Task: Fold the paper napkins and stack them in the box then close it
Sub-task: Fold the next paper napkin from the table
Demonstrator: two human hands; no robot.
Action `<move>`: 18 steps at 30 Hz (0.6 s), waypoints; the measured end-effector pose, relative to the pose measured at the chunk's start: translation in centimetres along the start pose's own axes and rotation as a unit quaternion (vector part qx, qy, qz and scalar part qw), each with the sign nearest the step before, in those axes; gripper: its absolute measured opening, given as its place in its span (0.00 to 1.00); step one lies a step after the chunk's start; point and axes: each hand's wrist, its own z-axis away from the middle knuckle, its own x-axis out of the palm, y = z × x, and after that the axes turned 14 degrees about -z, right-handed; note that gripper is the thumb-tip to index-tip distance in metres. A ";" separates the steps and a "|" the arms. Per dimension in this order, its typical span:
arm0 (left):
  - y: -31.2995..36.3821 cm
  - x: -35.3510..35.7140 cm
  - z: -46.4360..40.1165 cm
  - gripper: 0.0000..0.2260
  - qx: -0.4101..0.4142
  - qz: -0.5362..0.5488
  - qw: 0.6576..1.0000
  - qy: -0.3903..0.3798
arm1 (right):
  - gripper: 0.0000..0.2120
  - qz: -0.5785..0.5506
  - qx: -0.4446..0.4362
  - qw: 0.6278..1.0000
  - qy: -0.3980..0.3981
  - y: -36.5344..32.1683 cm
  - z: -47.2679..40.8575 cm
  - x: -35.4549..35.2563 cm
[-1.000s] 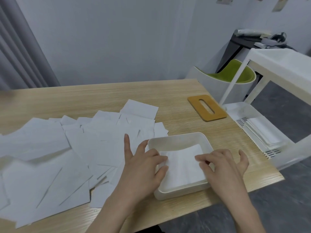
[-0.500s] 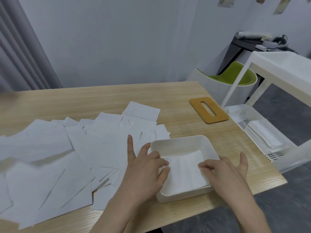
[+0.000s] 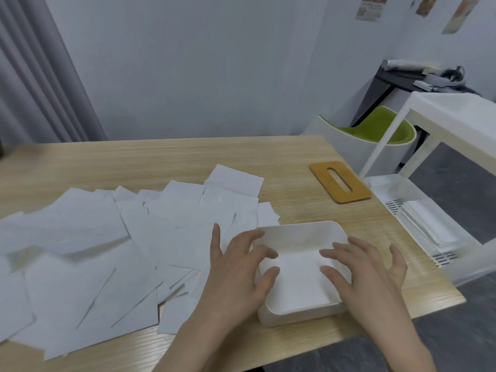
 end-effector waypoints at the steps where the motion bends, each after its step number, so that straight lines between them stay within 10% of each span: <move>1: -0.2 -0.1 0.1 0.16 -0.004 0.018 1.000 0.010 | 0.10 -0.008 -0.009 1.000 0.008 -0.4 0.0 0.0; 18: -9.9 -4.7 4.1 0.11 -0.158 0.071 0.982 0.071 | 0.13 -0.153 -0.182 0.971 -0.007 -12.1 -1.2 5.6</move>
